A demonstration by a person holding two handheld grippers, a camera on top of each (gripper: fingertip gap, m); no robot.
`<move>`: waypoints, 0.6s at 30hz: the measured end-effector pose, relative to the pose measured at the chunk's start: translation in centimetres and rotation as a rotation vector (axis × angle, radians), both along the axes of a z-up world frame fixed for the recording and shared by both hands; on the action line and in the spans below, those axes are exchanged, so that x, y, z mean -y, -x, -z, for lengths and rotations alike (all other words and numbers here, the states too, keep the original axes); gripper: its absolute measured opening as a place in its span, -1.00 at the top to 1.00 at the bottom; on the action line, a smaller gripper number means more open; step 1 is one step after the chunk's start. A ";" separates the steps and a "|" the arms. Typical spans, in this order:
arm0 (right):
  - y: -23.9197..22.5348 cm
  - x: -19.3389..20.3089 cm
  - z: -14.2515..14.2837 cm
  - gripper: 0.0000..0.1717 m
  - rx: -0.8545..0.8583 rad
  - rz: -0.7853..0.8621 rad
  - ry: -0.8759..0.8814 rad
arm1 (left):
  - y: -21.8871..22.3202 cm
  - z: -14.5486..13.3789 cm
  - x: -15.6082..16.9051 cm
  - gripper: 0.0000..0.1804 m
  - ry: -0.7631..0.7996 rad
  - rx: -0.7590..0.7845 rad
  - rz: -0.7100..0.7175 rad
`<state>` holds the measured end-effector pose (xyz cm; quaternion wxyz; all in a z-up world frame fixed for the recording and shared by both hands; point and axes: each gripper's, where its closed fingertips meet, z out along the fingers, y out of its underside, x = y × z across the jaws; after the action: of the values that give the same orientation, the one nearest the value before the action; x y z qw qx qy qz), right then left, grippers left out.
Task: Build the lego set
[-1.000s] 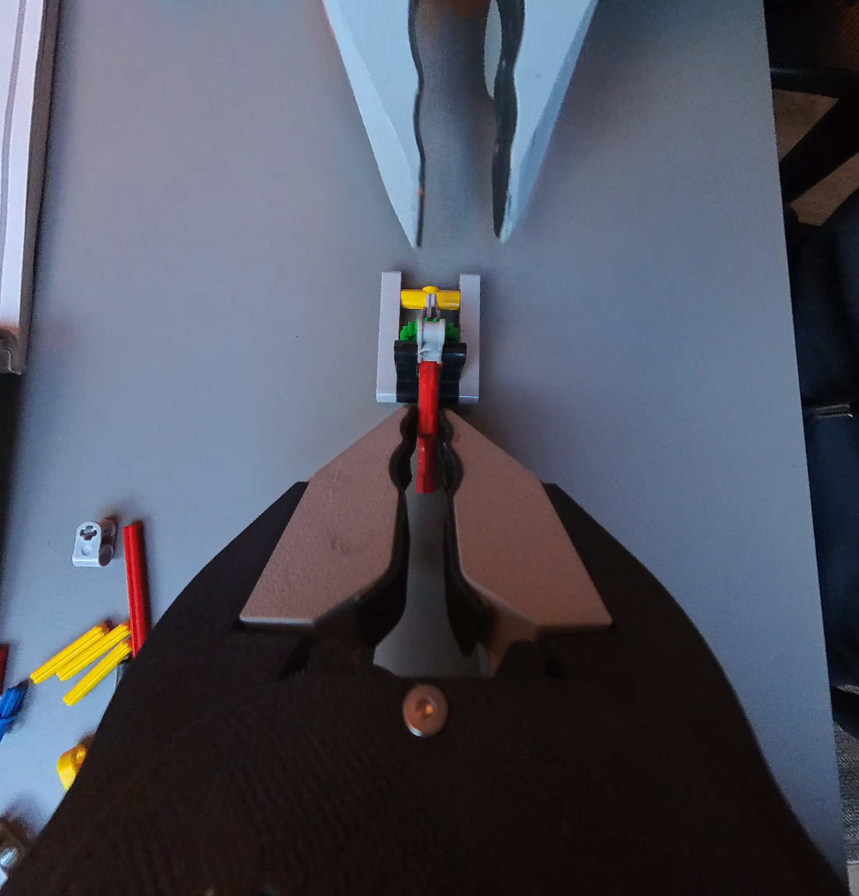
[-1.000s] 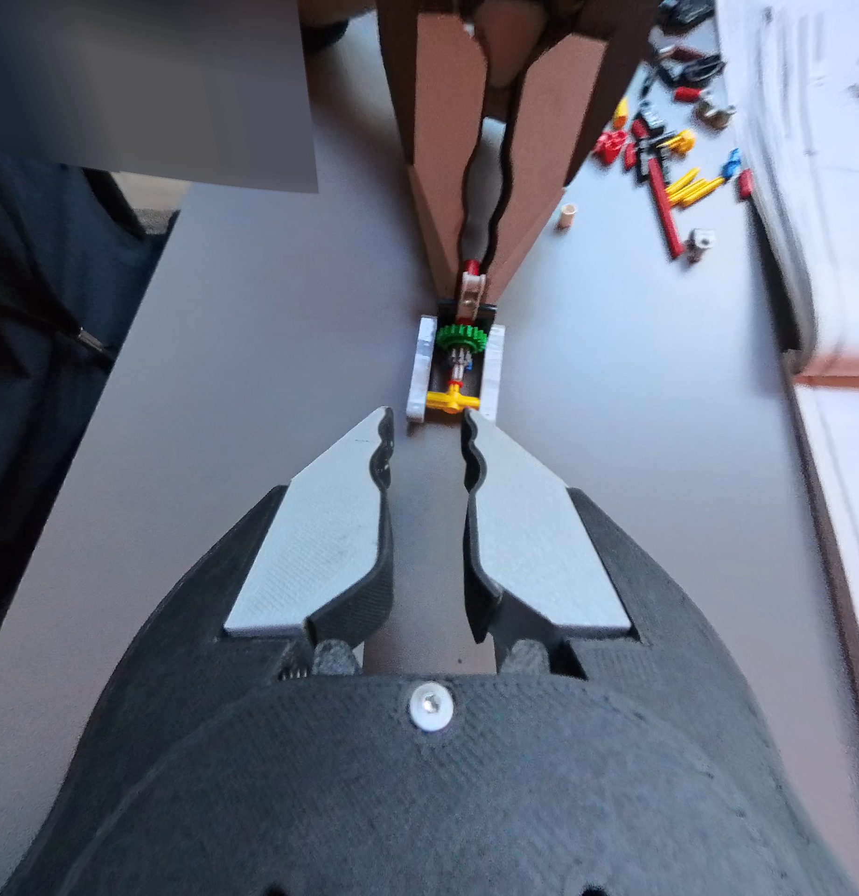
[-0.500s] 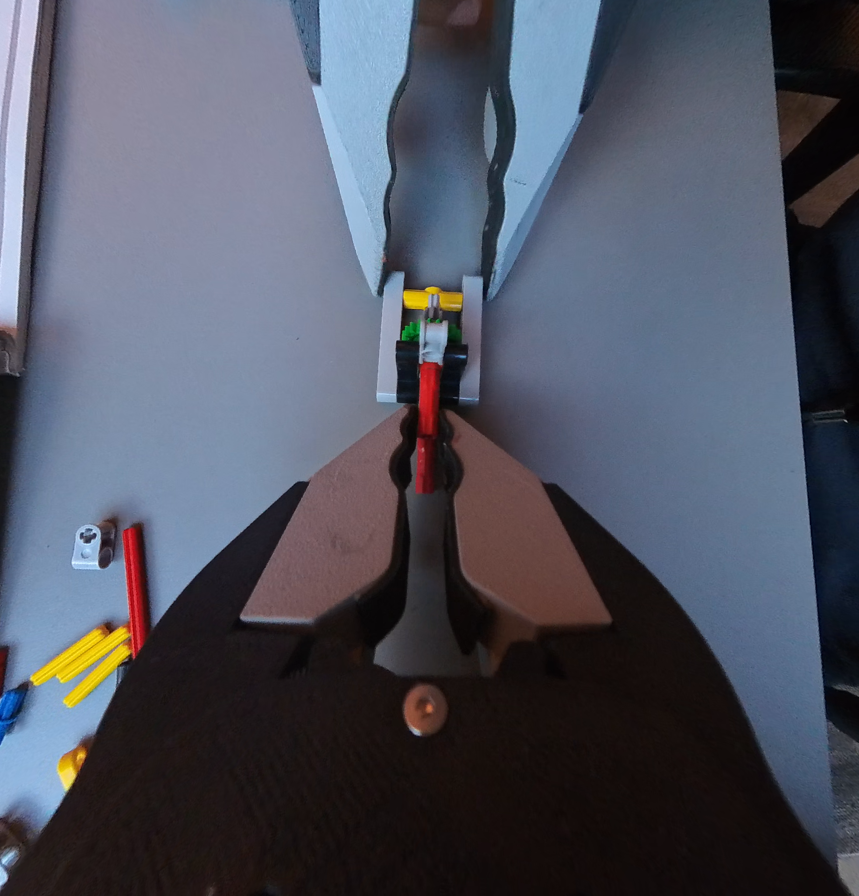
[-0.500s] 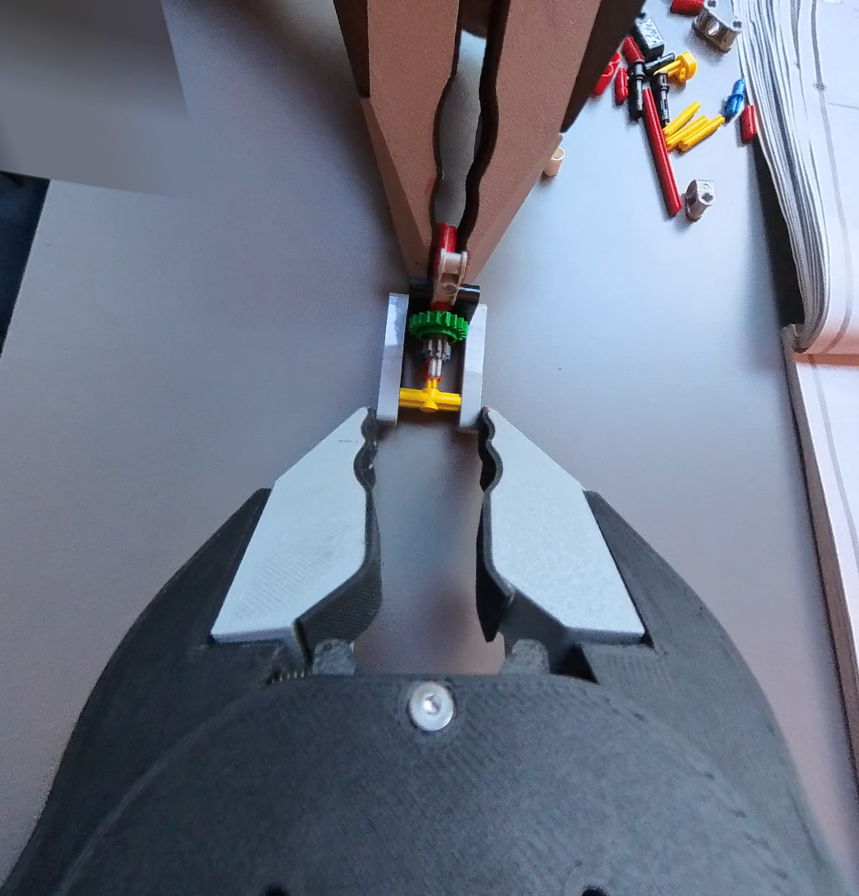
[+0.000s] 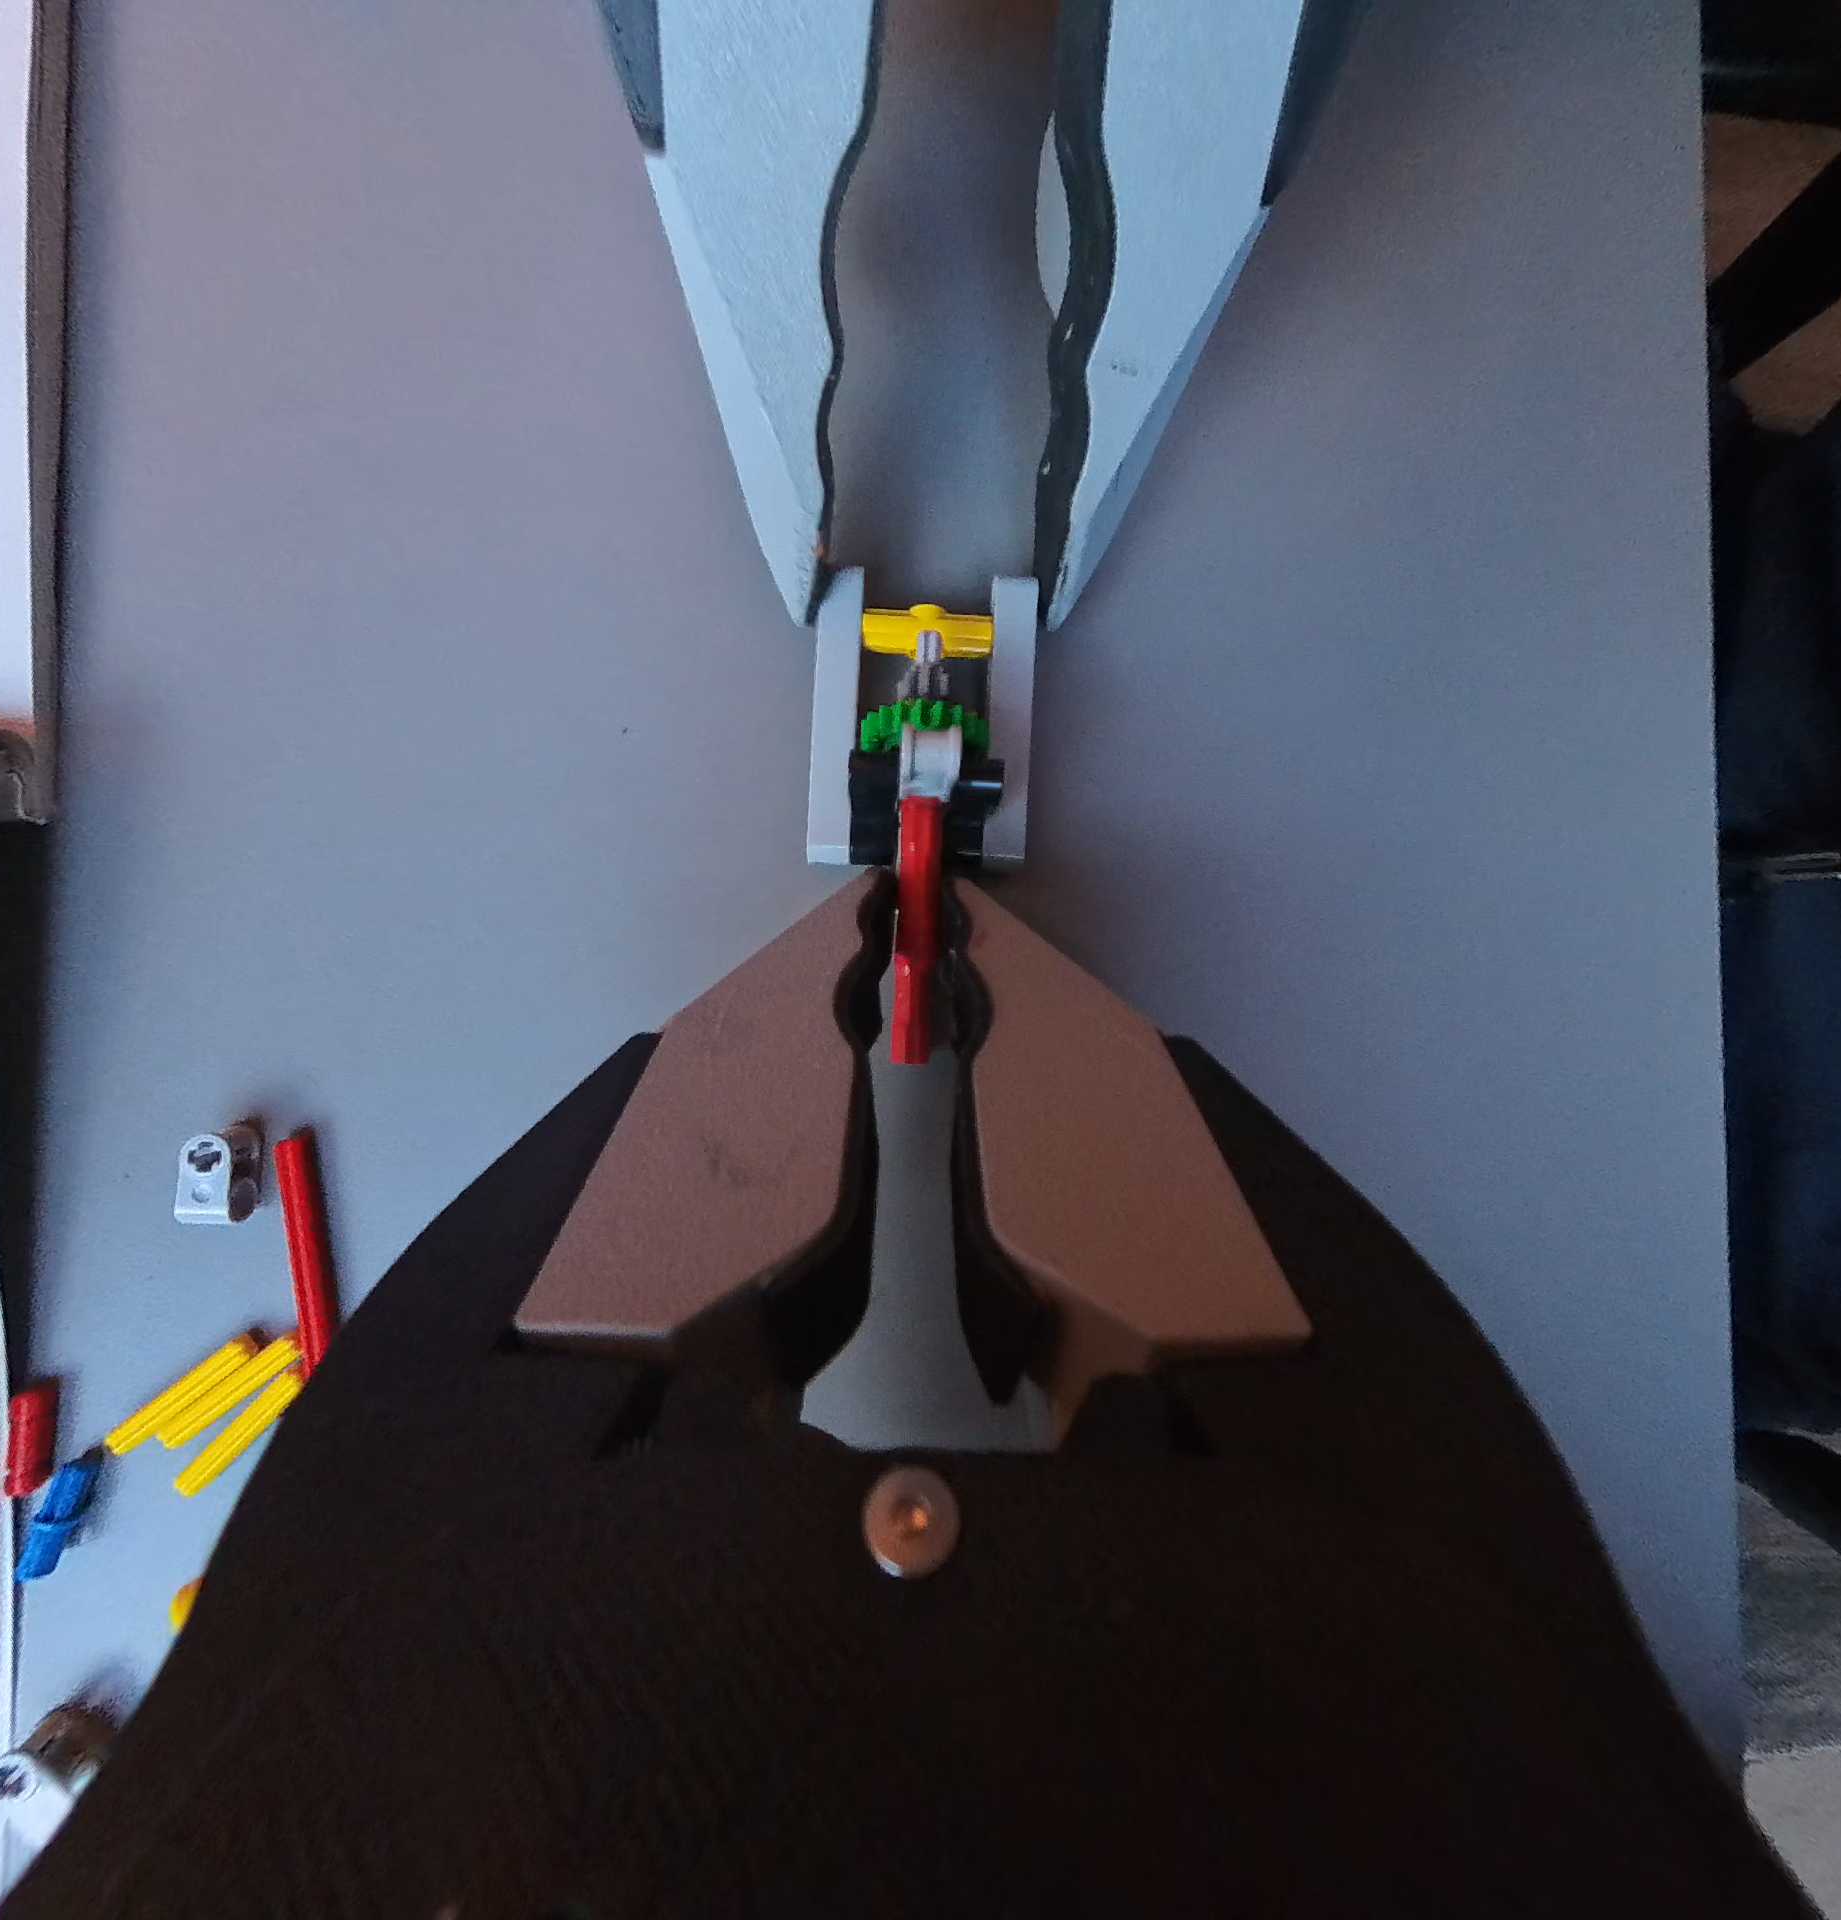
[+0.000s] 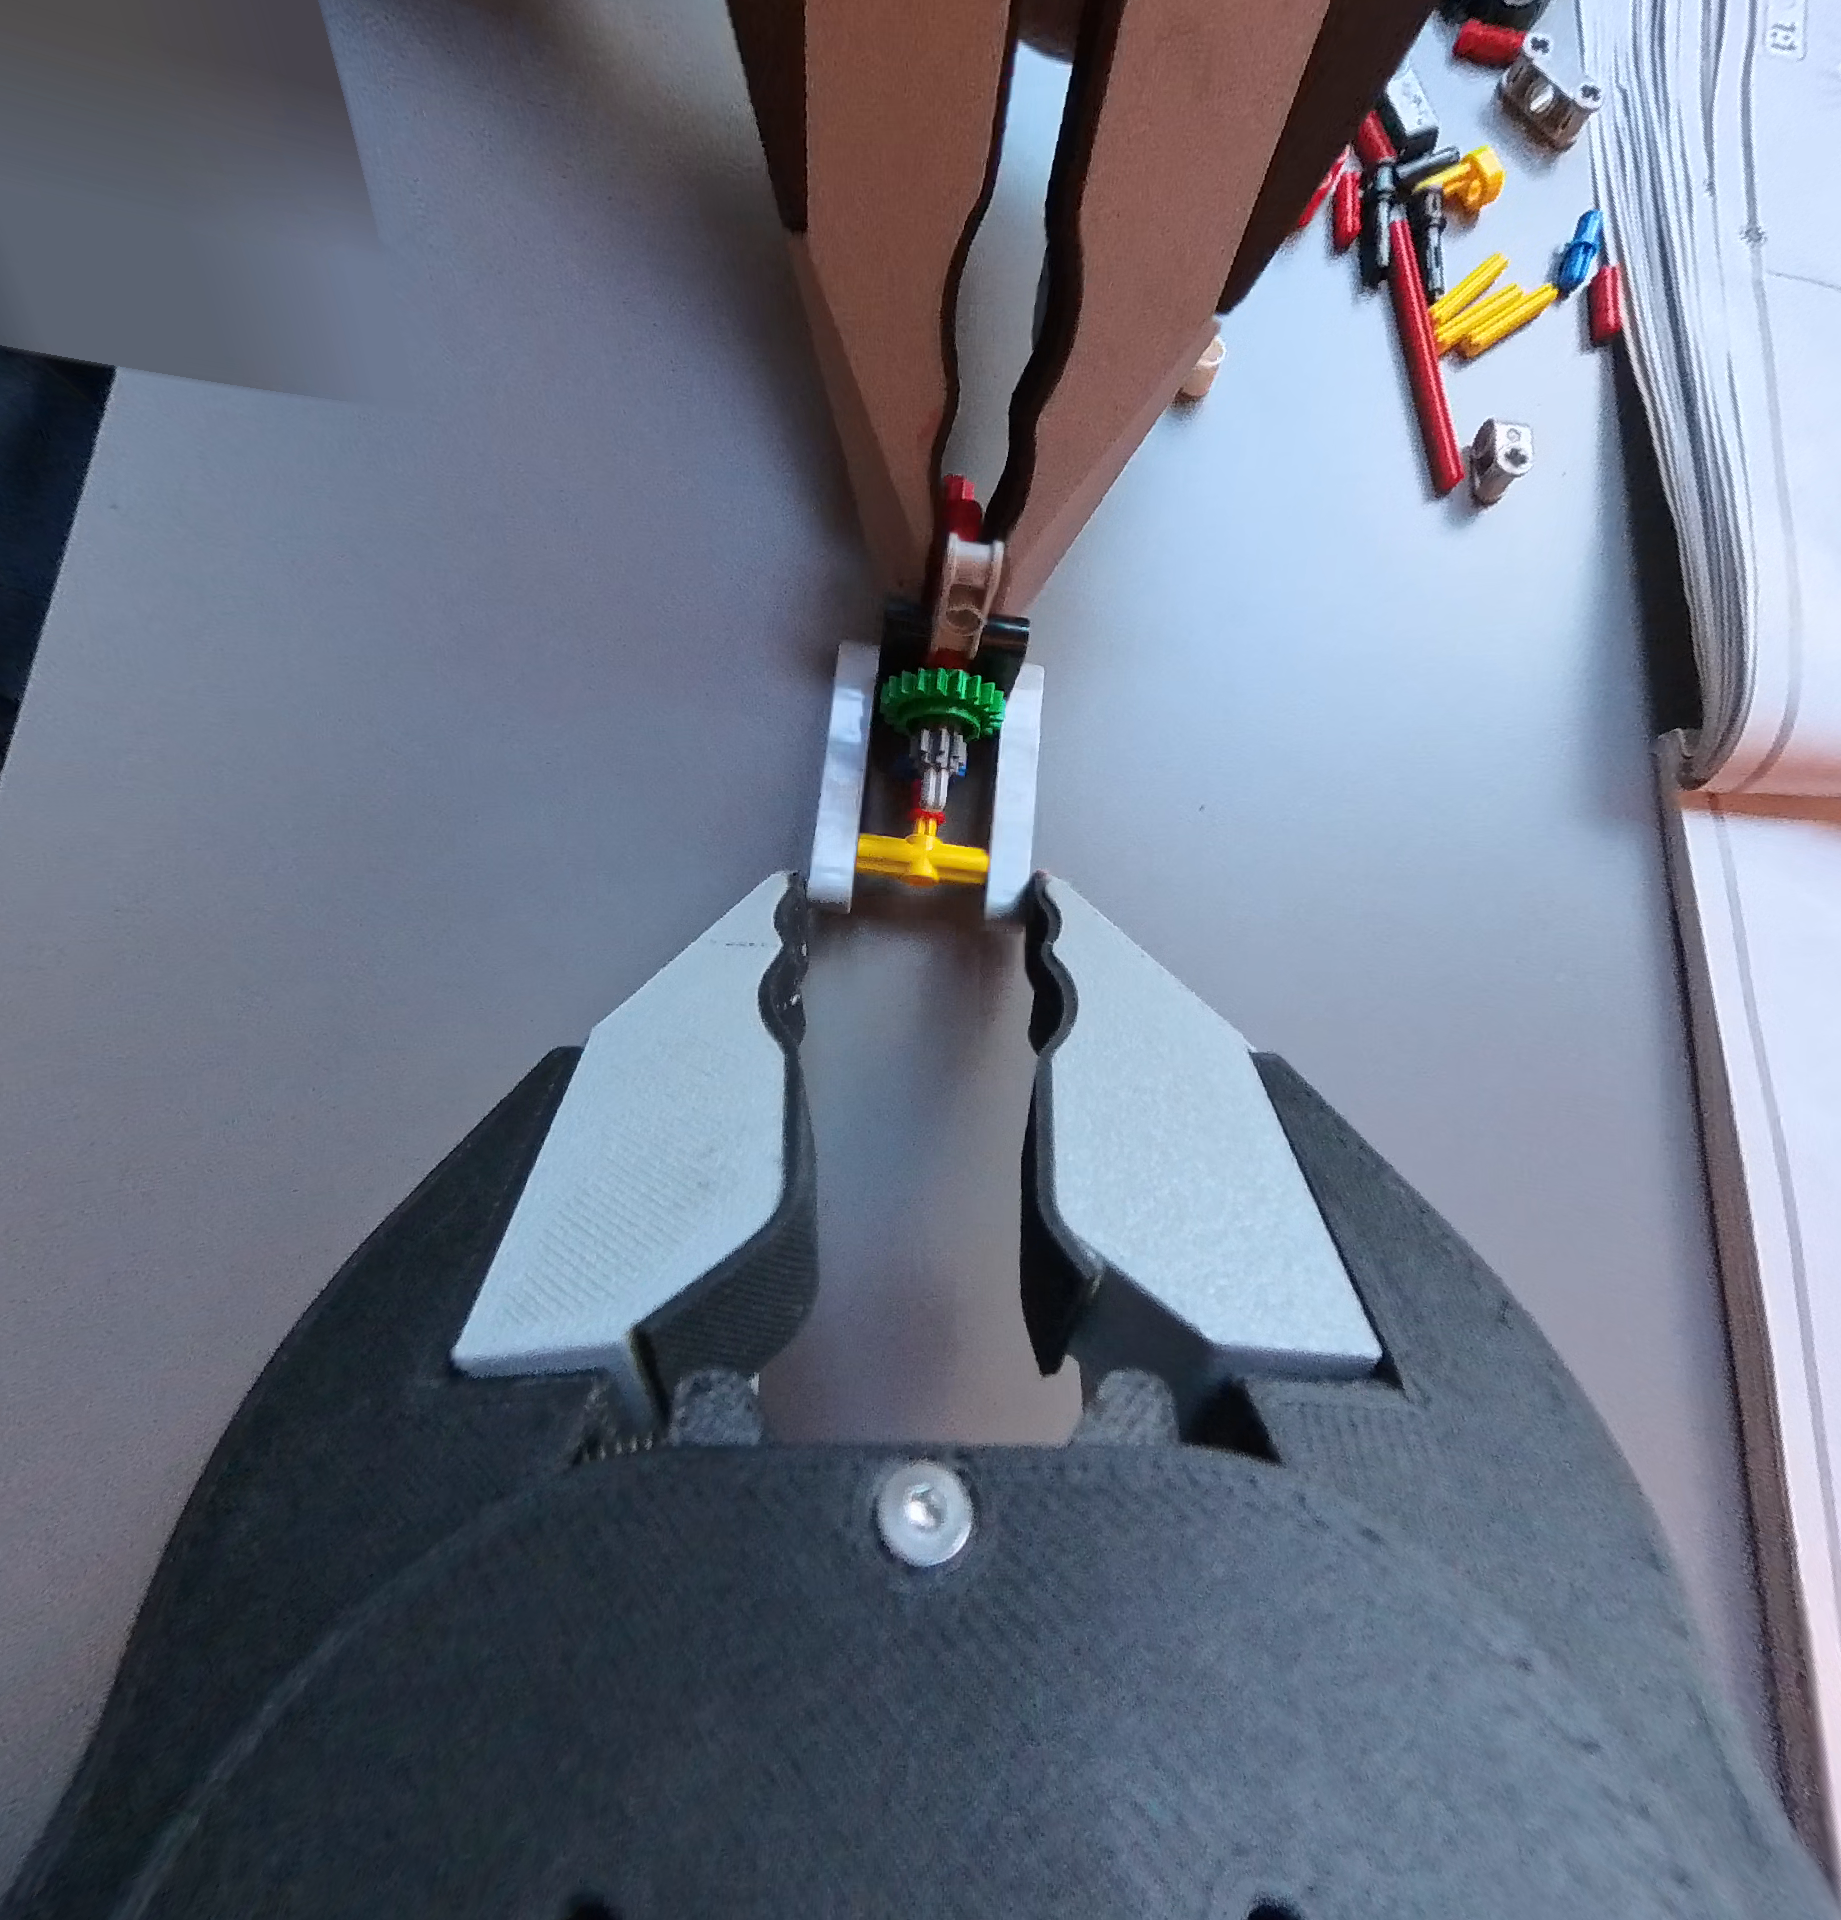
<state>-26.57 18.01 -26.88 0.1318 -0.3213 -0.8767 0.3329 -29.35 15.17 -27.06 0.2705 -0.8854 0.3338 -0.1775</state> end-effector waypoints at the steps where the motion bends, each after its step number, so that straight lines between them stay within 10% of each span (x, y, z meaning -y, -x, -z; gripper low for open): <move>1: -0.1 0.0 0.1 0.55 0.006 -0.001 0.003 | -0.1 0.0 0.0 0.96 -0.001 0.013 -0.001; 18: 0.2 0.5 0.4 0.53 -0.015 -0.018 0.019 | 0.1 0.1 -0.3 0.96 -0.079 0.039 -0.013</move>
<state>-26.78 17.46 -27.28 0.1324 -0.3121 -0.8753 0.3449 -29.48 15.46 -27.17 0.3130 -0.8726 0.3293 -0.1795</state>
